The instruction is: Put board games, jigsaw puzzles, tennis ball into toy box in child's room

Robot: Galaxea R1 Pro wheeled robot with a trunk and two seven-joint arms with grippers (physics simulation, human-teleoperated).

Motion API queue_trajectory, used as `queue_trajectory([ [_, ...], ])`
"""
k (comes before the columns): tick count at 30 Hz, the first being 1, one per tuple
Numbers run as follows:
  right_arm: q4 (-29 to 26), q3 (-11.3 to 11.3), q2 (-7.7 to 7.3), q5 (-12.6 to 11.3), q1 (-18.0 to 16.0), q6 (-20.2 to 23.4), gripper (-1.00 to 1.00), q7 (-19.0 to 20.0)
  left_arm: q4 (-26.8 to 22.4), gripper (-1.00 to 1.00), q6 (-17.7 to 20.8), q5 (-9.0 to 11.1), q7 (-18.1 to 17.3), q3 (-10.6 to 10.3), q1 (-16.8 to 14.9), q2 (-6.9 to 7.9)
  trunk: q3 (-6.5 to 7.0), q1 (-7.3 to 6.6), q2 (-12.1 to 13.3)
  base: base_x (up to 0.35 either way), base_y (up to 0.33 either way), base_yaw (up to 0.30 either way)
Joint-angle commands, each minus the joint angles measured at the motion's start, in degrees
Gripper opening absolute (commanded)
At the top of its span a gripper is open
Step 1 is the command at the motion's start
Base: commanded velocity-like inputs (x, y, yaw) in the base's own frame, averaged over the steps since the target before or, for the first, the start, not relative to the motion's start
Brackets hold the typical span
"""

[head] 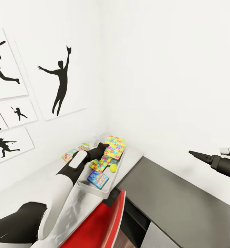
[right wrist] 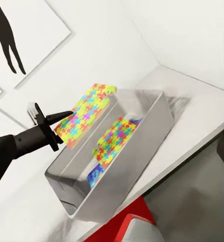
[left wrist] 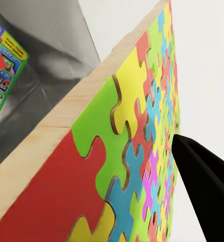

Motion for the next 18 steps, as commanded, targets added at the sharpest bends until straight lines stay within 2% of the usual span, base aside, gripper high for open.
queue_trajectory([
  [1,0.01,-0.07,0.00,0.30,-0.08,0.29,1.00,0.38,0.30,-1.00,0.05,0.67,0.55,-0.03,-0.05,0.13,-0.13,0.04,-0.13,0.000,0.000,-0.046],
  [11,0.01,-0.09,-0.02,0.30,-0.06,0.29,1.00,0.37,1.60,-1.00,-0.26,0.98,0.61,0.63,-0.05,0.87,-0.13,0.04,-0.13,0.000,0.000,-0.021],
  [18,0.01,-0.09,-0.06,0.30,-0.06,0.29,1.00,0.37,1.86,-1.00,-0.42,0.96,0.62,3.20,-0.02,1.13,-0.13,0.04,-0.13,0.000,0.000,-0.005],
])
